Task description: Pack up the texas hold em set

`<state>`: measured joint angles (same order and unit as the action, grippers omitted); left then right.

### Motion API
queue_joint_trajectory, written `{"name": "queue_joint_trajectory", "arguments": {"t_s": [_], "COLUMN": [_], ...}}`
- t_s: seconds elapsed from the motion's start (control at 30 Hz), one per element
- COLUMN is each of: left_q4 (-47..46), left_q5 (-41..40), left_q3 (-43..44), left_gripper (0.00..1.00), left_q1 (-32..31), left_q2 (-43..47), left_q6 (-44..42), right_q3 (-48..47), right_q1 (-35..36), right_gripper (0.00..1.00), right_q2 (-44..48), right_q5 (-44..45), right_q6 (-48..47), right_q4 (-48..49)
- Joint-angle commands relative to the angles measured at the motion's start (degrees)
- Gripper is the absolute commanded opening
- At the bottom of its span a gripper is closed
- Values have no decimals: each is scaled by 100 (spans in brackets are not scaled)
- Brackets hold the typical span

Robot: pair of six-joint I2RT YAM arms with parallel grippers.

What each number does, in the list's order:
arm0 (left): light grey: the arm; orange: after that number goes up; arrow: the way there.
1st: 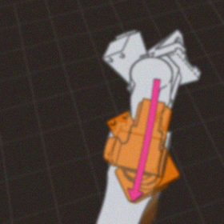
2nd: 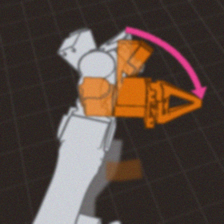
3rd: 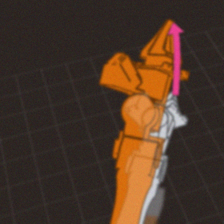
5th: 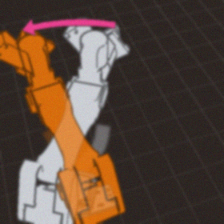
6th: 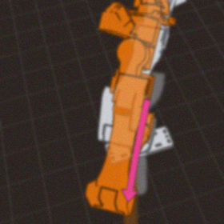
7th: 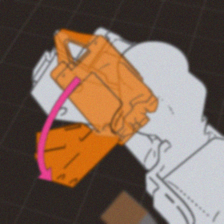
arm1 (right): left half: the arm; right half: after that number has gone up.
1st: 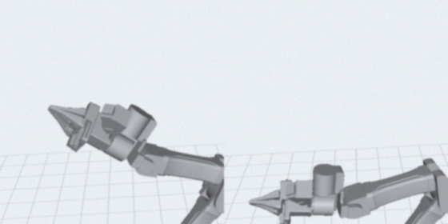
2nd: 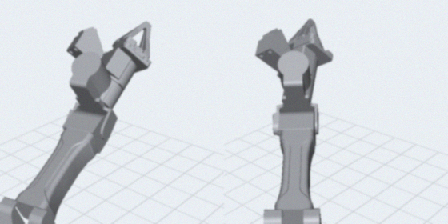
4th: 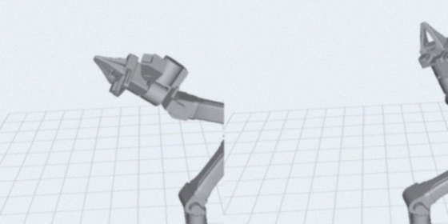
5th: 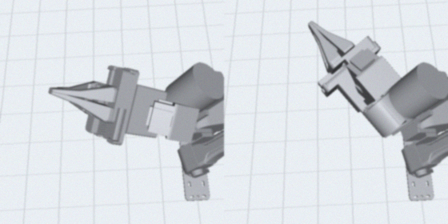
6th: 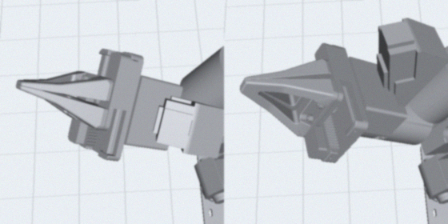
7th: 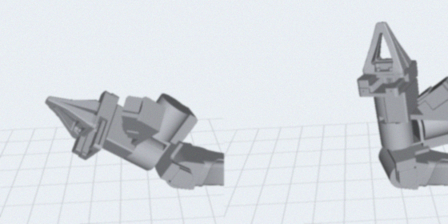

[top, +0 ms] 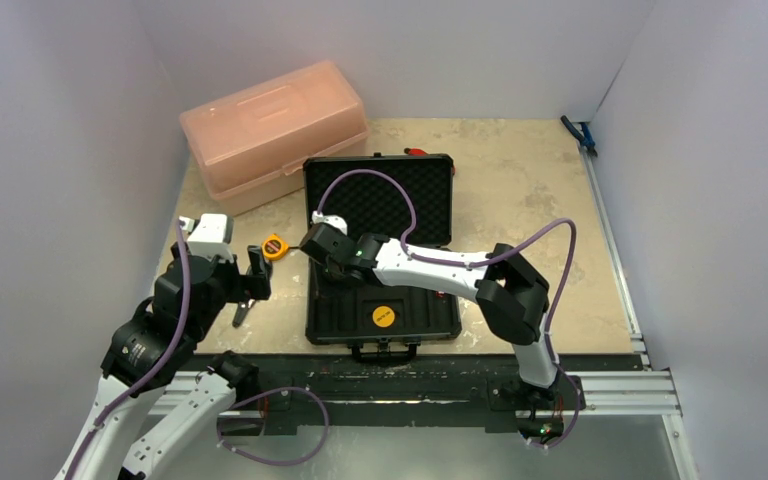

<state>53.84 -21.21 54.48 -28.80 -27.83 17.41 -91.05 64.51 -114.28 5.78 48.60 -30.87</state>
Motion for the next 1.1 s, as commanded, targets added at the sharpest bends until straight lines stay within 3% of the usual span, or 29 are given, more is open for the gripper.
{"name": "queue_joint_trajectory", "arguments": {"t_s": [0.0, 1.07], "left_q4": [-109, -142], "left_q5": [43, 126], "left_q3": [7, -17], "left_gripper": [100, 100], "left_q1": [58, 67], "left_q2": [48, 128], "left_q6": [26, 12], "right_q3": [-275, -585], "right_q1": [40, 53], "right_gripper": [0, 0], "right_q2": [-48, -437], "right_q5": [296, 1056], "right_q6": [44, 450], "right_q4": [-111, -455]}}
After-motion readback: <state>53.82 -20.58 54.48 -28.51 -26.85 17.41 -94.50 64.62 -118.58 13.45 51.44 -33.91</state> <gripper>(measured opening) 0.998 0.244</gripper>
